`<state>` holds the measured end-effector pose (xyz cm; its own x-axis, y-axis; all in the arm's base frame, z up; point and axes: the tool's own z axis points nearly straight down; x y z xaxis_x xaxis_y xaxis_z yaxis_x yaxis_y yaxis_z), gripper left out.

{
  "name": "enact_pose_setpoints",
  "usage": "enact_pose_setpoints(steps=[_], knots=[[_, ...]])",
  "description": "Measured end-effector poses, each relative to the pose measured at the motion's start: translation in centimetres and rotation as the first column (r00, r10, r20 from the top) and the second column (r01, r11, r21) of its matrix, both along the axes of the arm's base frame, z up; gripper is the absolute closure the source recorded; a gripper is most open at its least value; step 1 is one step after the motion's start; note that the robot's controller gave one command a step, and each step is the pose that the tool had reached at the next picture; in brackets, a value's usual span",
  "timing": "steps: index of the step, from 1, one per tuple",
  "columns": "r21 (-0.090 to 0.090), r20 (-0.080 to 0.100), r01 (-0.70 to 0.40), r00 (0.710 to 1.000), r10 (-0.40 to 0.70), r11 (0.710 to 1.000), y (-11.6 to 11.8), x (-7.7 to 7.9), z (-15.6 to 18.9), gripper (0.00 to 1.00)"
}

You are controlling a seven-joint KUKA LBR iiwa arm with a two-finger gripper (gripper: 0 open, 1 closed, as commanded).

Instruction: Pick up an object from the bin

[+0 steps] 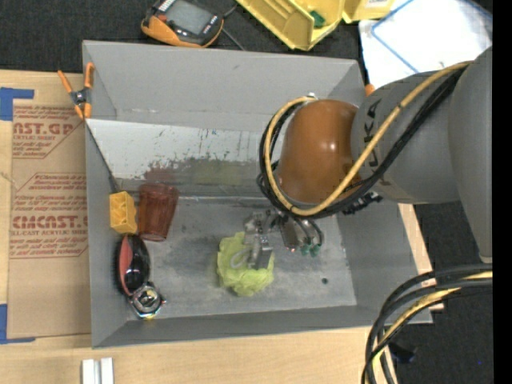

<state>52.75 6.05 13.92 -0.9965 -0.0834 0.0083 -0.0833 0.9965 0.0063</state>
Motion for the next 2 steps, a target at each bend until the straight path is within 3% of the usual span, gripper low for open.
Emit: enact_pose_setpoints(steps=[1, 2], knots=[[-0.001, -0.012, -0.003, 1.0, 0.003, 1.0, 0.1, -0.2, 2.8, 1.0], [-0.001, -0.003, 0.004, 1.0, -0.004, 1.0, -0.2, 2.8, 10.4, 1.0]])
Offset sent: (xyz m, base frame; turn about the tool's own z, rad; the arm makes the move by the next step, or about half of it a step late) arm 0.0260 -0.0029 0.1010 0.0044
